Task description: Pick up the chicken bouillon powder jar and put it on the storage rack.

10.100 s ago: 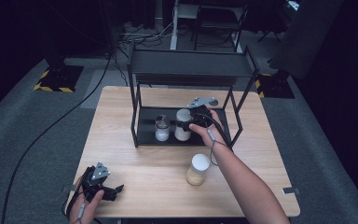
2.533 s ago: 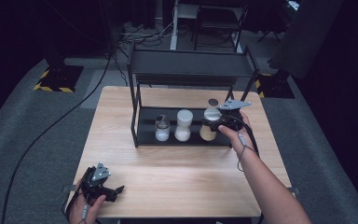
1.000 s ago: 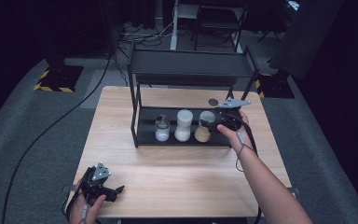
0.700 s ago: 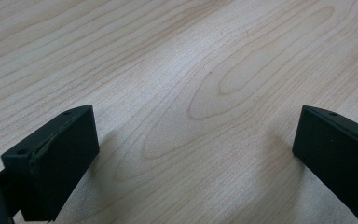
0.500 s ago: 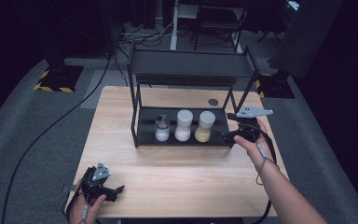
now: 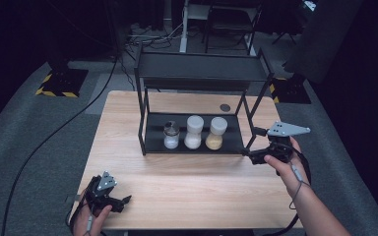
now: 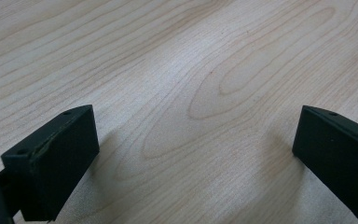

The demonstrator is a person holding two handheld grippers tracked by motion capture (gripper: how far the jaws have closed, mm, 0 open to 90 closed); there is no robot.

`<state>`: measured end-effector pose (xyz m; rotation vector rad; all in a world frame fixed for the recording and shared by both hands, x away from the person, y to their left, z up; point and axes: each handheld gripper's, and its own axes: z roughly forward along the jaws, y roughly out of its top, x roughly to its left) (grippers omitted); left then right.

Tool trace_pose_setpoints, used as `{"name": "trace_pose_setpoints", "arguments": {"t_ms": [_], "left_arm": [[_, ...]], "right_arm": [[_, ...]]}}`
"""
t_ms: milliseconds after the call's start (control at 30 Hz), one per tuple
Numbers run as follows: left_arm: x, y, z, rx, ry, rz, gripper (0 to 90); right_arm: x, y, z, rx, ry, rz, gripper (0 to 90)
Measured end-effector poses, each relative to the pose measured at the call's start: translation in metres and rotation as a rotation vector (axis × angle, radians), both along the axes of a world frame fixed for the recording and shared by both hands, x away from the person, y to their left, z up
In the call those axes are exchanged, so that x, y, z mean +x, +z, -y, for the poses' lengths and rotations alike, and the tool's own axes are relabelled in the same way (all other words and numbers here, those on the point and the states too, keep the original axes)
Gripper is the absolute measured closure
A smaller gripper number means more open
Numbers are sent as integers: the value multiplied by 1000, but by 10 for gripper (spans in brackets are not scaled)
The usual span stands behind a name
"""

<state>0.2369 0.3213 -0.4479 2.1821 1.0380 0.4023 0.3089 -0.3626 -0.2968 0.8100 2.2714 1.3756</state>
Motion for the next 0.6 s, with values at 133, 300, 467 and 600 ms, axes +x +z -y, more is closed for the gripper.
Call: {"name": "trace_pose_setpoints", "arguments": {"t_ms": [133, 300, 467, 600], "left_arm": [[0, 0, 0, 0, 0, 0, 0], [0, 0, 0, 0, 0, 0, 0], [0, 0, 0, 0, 0, 0, 0], [0, 0, 0, -1, 0, 0, 0]], "right_arm": [[-6, -1, 5, -1, 0, 8, 75], [-15, -3, 13, 10, -4, 19, 71], [-24, -2, 21, 19, -3, 23, 68], [-30, -3, 26, 20, -3, 30, 62]]}}
